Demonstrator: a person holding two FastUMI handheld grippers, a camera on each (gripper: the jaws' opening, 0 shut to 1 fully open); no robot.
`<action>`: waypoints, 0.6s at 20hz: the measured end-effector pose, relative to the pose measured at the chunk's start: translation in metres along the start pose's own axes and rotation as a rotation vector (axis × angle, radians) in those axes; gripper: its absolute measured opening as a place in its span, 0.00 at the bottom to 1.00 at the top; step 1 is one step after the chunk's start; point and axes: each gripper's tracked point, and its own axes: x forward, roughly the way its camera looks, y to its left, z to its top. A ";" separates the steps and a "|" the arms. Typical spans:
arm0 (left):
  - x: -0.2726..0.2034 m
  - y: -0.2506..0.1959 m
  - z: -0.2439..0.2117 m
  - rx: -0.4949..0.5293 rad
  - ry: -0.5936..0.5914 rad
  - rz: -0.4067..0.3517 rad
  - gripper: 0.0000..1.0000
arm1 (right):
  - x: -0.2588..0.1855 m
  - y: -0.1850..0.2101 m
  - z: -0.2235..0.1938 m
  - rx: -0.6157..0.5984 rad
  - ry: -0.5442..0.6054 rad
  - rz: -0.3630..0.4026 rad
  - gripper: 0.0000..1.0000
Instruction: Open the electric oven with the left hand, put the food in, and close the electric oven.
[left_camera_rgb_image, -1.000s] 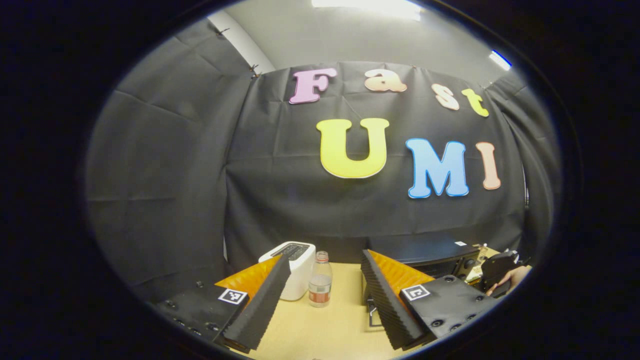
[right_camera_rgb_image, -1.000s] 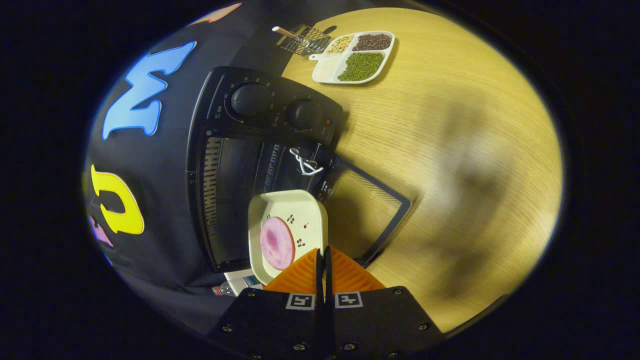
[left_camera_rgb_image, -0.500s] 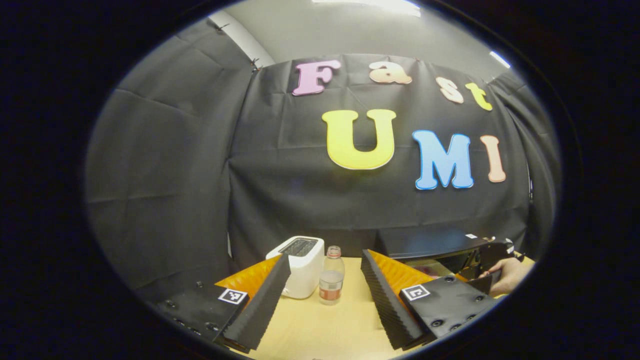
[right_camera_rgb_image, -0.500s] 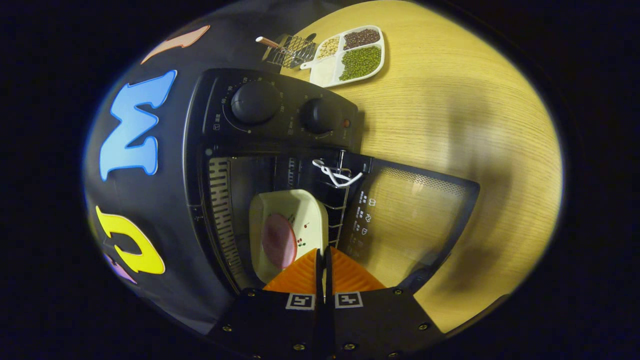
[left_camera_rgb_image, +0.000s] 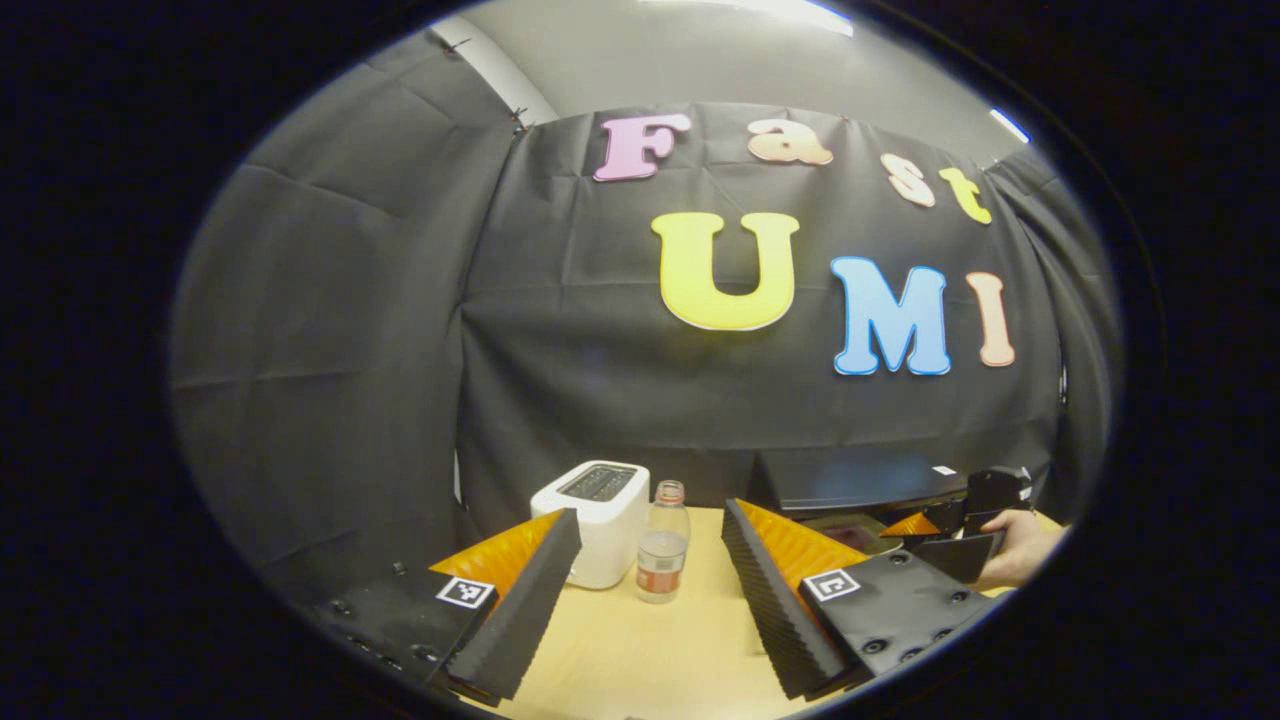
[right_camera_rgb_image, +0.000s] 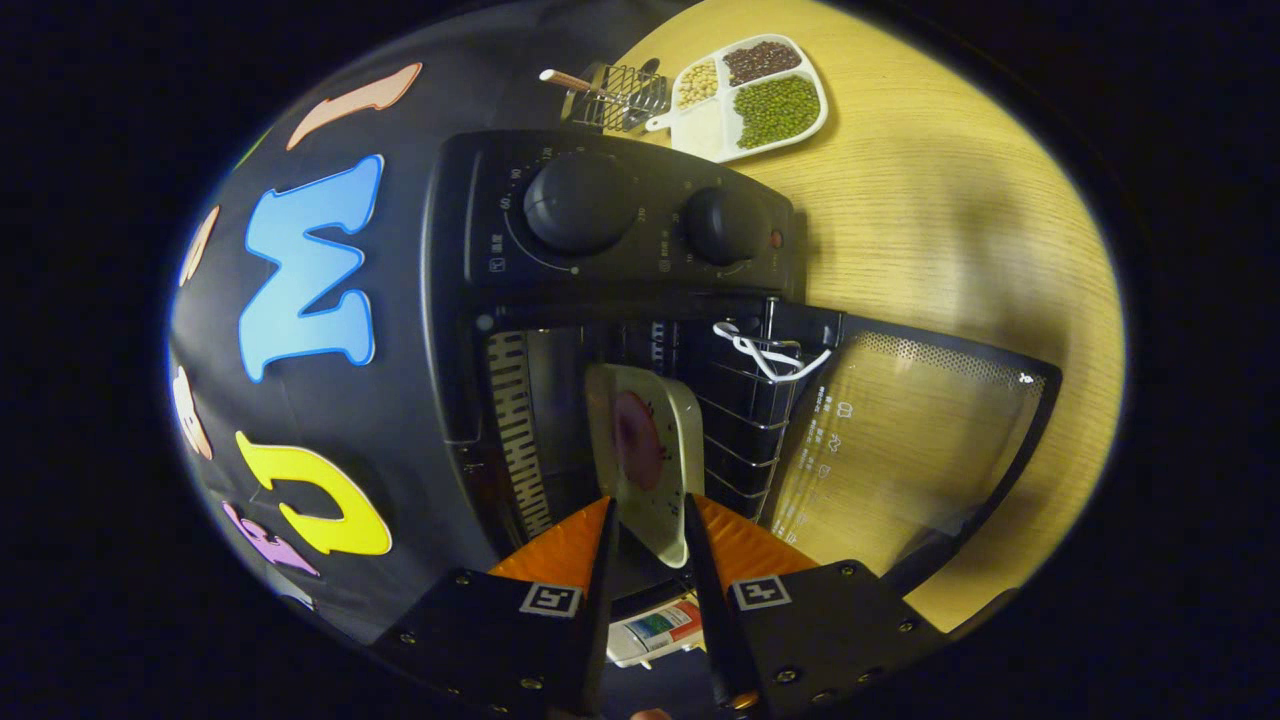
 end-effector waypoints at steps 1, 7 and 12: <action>0.002 -0.008 -0.002 -0.004 0.001 -0.015 0.96 | -0.008 0.000 0.000 -0.023 0.015 0.006 0.49; 0.009 -0.057 -0.016 -0.015 0.023 -0.112 0.97 | -0.060 0.012 0.000 -0.254 0.015 0.077 0.96; 0.006 -0.097 -0.037 -0.001 0.055 -0.180 0.96 | -0.112 0.016 0.008 -0.477 -0.004 0.122 0.96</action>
